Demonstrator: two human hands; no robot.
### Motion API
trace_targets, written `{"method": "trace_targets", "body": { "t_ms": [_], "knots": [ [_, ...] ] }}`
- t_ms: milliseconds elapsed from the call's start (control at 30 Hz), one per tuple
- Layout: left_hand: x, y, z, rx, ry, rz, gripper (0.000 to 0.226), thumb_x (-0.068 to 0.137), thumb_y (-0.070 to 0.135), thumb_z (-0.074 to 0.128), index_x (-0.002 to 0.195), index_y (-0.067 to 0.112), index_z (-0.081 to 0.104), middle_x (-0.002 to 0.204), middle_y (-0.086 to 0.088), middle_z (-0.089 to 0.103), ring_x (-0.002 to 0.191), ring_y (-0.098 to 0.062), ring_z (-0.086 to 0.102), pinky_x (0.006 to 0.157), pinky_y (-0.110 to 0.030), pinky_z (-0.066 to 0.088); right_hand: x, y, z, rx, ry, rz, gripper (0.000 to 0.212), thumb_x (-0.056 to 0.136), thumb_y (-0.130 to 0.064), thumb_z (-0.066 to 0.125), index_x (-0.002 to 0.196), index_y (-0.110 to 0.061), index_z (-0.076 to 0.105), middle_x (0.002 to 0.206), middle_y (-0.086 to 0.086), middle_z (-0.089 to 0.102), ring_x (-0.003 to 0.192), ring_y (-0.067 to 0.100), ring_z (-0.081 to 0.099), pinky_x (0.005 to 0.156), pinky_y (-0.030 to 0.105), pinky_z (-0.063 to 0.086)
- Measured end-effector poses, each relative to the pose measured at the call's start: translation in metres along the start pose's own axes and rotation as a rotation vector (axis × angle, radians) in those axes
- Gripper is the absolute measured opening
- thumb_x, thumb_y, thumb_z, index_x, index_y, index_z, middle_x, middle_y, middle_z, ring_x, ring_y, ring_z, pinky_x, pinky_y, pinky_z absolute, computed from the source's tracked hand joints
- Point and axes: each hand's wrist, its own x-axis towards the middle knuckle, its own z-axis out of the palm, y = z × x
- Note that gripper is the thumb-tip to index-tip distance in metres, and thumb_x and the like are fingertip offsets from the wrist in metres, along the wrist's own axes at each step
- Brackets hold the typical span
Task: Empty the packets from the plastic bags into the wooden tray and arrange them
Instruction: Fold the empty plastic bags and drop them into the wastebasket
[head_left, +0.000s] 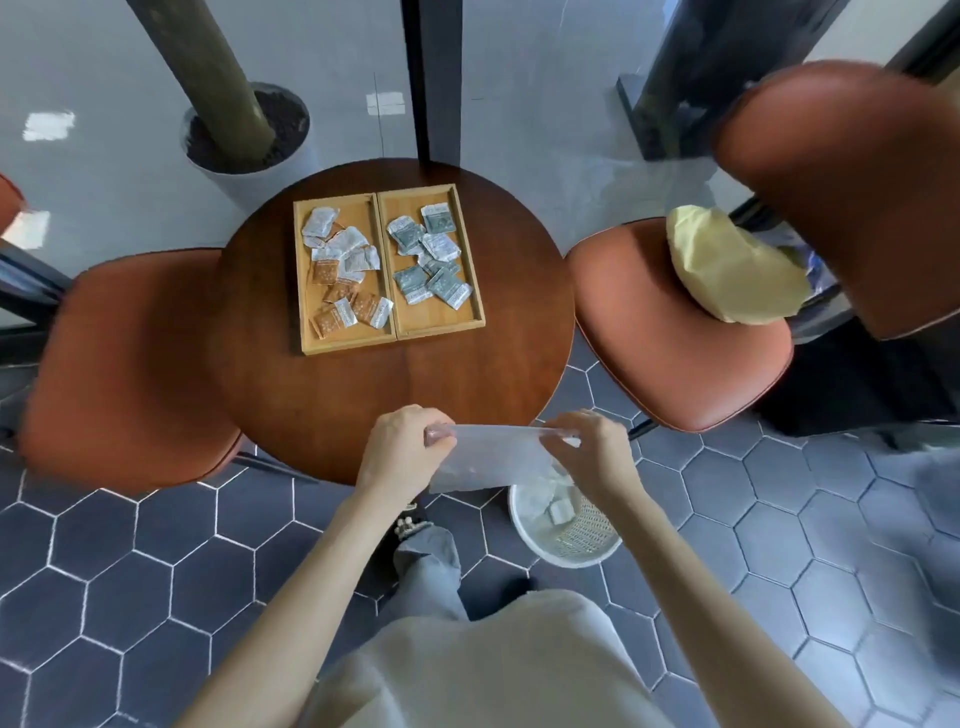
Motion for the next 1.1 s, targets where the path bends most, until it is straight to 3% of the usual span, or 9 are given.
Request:
{"method": "trace_targets", "body": {
  "t_ms": [133,233,300,400,533,700,800,933,1100],
  "knots": [
    [-0.007,0.022,0.030,-0.185,-0.070,-0.072,0.006,0.075,0.013,0.073,0.081,0.015,0.074,0.085,0.007,0.054,0.075,-0.004,0.050,0.066,-0.009,0.034,-0.019,0.042,-0.024,0.211,-0.055,0.098,0.006,0.079,-0.013,0.067,0.084,-0.011,0.068,0.090,-0.002,0.053,0.083,0.014,0.047,0.074,0.026,0.033],
    [-0.016,0.038,0.054,-0.466,-0.299,-0.208,0.008,0.079,0.013,0.069,0.087,0.015,0.071,0.093,0.004,0.064,0.085,-0.007,0.057,0.078,-0.018,0.040,-0.038,0.068,-0.042,0.592,-0.111,0.321,0.014,0.069,-0.024,0.063,0.071,-0.012,0.055,0.070,0.002,0.052,0.068,0.017,0.045,0.066,0.032,0.034],
    [-0.026,0.048,0.075,-0.595,-0.373,-0.265,0.009,0.082,0.009,0.065,0.080,0.016,0.068,0.078,0.003,0.068,0.072,-0.007,0.060,0.073,-0.025,0.045,-0.051,0.089,-0.046,0.691,-0.104,0.394,0.018,0.068,-0.025,0.062,0.074,-0.008,0.061,0.070,0.000,0.062,0.070,0.018,0.052,0.068,0.032,0.039],
    [-0.037,0.061,0.107,-0.675,-0.369,-0.342,0.017,0.082,0.004,0.064,0.075,0.019,0.064,0.058,0.011,0.070,0.055,-0.001,0.063,0.058,-0.020,0.049,-0.072,0.122,-0.046,0.841,-0.100,0.494,0.004,0.078,-0.019,0.063,0.077,-0.016,0.064,0.068,-0.002,0.068,0.064,0.017,0.058,0.064,0.030,0.043],
    [-0.044,0.071,0.139,-0.725,-0.349,-0.403,0.017,0.081,0.003,0.065,0.078,0.020,0.065,0.063,0.011,0.072,0.056,0.001,0.066,0.049,-0.014,0.050,-0.097,0.165,-0.046,0.882,-0.253,0.657,0.009,0.081,-0.004,0.060,0.089,-0.008,0.063,0.075,0.005,0.066,0.066,0.020,0.063,0.063,0.031,0.055],
    [-0.037,0.073,0.172,-0.702,-0.263,-0.423,0.013,0.085,0.011,0.063,0.079,0.022,0.065,0.074,0.004,0.069,0.066,-0.011,0.064,0.058,-0.023,0.049,-0.110,0.202,-0.036,0.827,-0.199,0.708,0.008,0.080,0.004,0.061,0.079,-0.004,0.062,0.070,0.011,0.062,0.058,0.014,0.063,0.050,0.021,0.054],
    [-0.026,0.061,0.190,-0.508,-0.124,-0.300,0.010,0.086,0.017,0.060,0.090,0.022,0.067,0.089,0.001,0.070,0.083,-0.015,0.065,0.077,-0.033,0.049,-0.103,0.228,-0.020,0.927,-0.065,0.769,0.012,0.079,0.004,0.063,0.074,-0.007,0.064,0.067,0.010,0.061,0.057,0.015,0.060,0.051,0.022,0.054],
    [-0.009,0.034,0.209,0.157,0.003,0.037,0.048,0.083,0.010,0.062,0.129,0.004,0.049,0.137,-0.014,0.050,0.128,-0.030,0.043,0.108,-0.043,0.033,-0.086,0.264,0.011,1.024,0.037,0.894,0.015,0.080,0.004,0.062,0.073,-0.009,0.065,0.058,0.003,0.065,0.050,0.011,0.063,0.050,0.021,0.054],
    [0.009,-0.004,0.238,0.497,-0.010,0.058,0.081,0.080,0.020,0.066,0.144,0.004,0.020,0.155,-0.016,0.017,0.143,-0.030,0.014,0.114,-0.049,0.013,-0.055,0.307,0.059,1.130,0.119,1.064,0.015,0.081,0.006,0.061,0.075,-0.007,0.062,0.055,0.001,0.067,0.045,0.008,0.064,0.048,0.018,0.055]
  ]
}}
